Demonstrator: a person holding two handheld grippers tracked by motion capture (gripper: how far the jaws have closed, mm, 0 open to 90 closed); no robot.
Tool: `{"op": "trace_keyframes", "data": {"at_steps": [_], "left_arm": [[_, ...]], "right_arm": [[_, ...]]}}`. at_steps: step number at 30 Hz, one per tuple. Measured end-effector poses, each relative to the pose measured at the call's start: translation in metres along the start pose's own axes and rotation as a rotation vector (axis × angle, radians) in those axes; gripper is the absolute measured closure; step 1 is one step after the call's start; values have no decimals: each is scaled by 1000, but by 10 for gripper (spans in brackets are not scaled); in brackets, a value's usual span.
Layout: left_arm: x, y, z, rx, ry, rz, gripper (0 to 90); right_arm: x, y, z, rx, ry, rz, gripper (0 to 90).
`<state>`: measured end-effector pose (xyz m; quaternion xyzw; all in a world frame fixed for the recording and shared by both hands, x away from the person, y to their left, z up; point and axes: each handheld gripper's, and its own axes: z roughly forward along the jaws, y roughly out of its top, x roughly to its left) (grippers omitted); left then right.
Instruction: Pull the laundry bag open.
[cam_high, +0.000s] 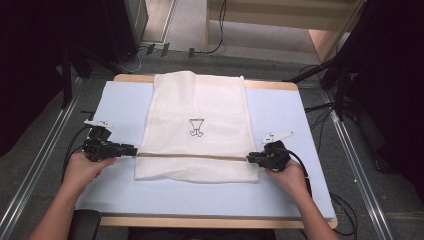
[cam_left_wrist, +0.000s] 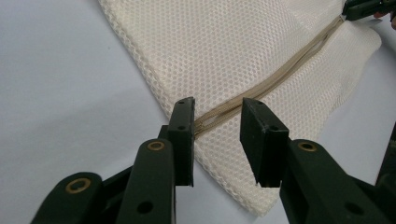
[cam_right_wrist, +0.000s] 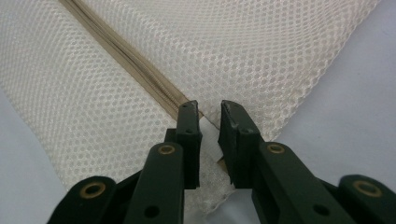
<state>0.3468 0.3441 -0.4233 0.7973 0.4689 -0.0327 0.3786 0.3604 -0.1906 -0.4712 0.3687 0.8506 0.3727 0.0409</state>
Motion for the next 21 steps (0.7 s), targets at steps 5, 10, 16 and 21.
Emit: {"op": "trace_keyframes", "data": {"at_steps": [5, 10, 16, 21], "left_arm": [[1, -1, 0, -8, 19, -8, 579], [5, -1, -3, -36, 37, -15, 524], [12, -3, -10, -73, 88, -30, 452], [19, -5, -13, -89, 122, -44, 420]], "right_arm": [[-3, 1, -1, -7, 48, 47, 687], [-3, 3, -4, -33, 51, 56, 632], [-6, 3, -13, -84, 35, 71, 584], [-12, -1, -22, -112, 8, 75, 521]]}}
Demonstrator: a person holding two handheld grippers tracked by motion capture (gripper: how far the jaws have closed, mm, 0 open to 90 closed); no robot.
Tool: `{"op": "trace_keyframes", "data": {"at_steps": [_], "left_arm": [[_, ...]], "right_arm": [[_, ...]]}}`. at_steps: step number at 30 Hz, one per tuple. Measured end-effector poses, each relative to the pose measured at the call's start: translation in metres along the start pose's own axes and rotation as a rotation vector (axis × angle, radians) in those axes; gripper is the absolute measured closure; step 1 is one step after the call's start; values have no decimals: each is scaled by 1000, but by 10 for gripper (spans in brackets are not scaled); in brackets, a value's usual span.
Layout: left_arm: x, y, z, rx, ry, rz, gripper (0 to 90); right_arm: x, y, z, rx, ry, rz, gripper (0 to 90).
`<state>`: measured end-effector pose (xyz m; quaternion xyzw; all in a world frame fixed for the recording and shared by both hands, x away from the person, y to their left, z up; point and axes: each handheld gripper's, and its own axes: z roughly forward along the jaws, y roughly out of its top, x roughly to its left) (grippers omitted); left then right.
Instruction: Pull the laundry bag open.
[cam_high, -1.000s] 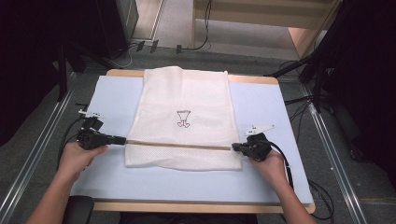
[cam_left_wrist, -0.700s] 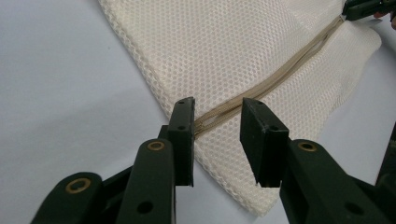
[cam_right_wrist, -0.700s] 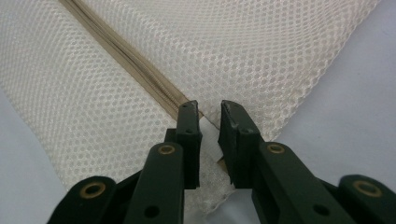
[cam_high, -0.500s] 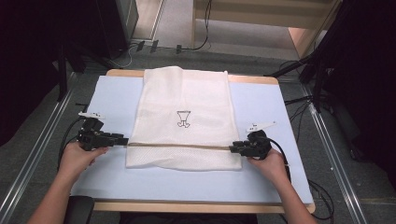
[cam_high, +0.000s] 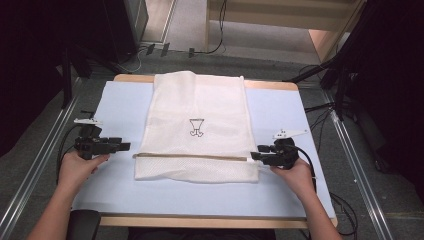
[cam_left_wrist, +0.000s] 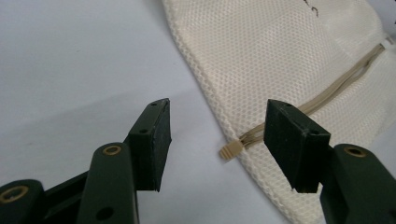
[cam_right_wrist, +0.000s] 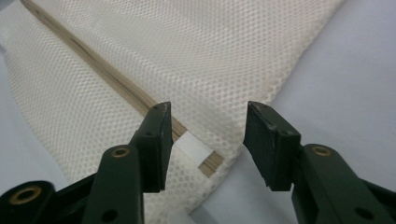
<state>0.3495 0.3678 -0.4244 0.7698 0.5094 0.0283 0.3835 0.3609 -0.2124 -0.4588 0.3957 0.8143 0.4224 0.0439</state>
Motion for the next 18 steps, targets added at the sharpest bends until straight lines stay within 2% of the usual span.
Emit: {"op": "trace_keyframes", "data": {"at_steps": [6, 12, 18], "left_arm": [[6, -1, 0, 4, 28, -17, 393], [12, -3, -1, 5, 53, -27, 389], [16, -5, 1, 25, 66, -56, 384]], "right_arm": [[-10, -5, -11, -36, -47, 28, 443], [-21, -9, -12, -29, -99, 57, 389], [-26, -11, -12, -22, -123, 72, 385]]}}
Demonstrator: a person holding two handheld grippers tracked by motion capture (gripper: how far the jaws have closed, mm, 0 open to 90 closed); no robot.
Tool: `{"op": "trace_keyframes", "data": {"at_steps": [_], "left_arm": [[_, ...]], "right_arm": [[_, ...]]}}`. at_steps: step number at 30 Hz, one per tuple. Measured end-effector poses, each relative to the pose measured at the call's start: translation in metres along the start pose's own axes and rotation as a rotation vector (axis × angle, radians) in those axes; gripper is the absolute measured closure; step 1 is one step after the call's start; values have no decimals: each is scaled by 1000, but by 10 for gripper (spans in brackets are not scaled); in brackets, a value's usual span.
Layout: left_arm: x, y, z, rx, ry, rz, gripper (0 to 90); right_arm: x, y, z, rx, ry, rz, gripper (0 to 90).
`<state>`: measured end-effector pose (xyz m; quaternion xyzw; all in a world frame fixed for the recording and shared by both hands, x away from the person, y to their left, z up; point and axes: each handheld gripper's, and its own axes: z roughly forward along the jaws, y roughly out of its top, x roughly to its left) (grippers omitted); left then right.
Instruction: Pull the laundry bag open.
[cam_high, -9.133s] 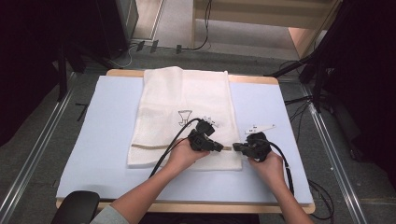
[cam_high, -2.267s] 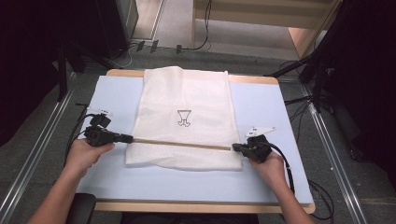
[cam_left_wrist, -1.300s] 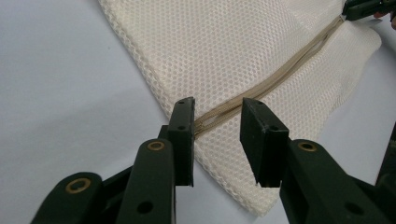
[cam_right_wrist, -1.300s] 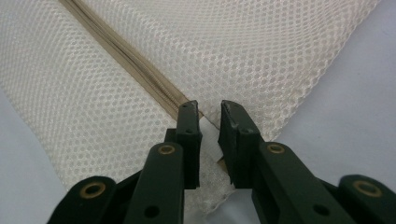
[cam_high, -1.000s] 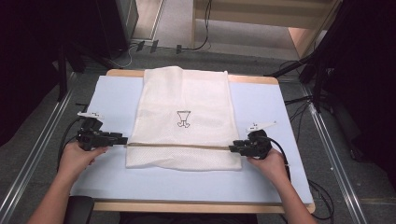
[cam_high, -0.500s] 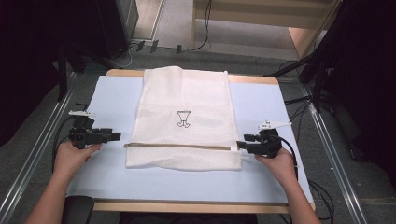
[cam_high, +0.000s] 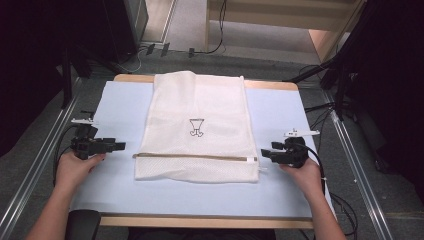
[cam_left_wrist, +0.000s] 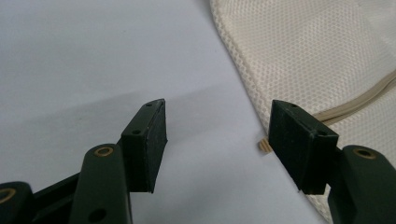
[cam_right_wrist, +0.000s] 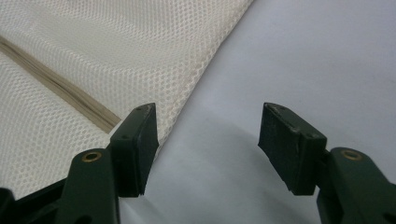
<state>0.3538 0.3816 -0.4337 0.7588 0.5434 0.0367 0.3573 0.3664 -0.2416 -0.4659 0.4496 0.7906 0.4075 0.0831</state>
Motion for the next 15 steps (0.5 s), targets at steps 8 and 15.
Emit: {"op": "trace_keyframes", "data": {"at_steps": [8, 15], "left_arm": [[1, -1, 2, 11, 6, 4, 381], [1, -1, 4, 21, 12, 1, 372]], "right_arm": [[0, -1, 3, 10, -9, -5, 380], [0, -1, 4, 15, -11, -8, 373]]}}
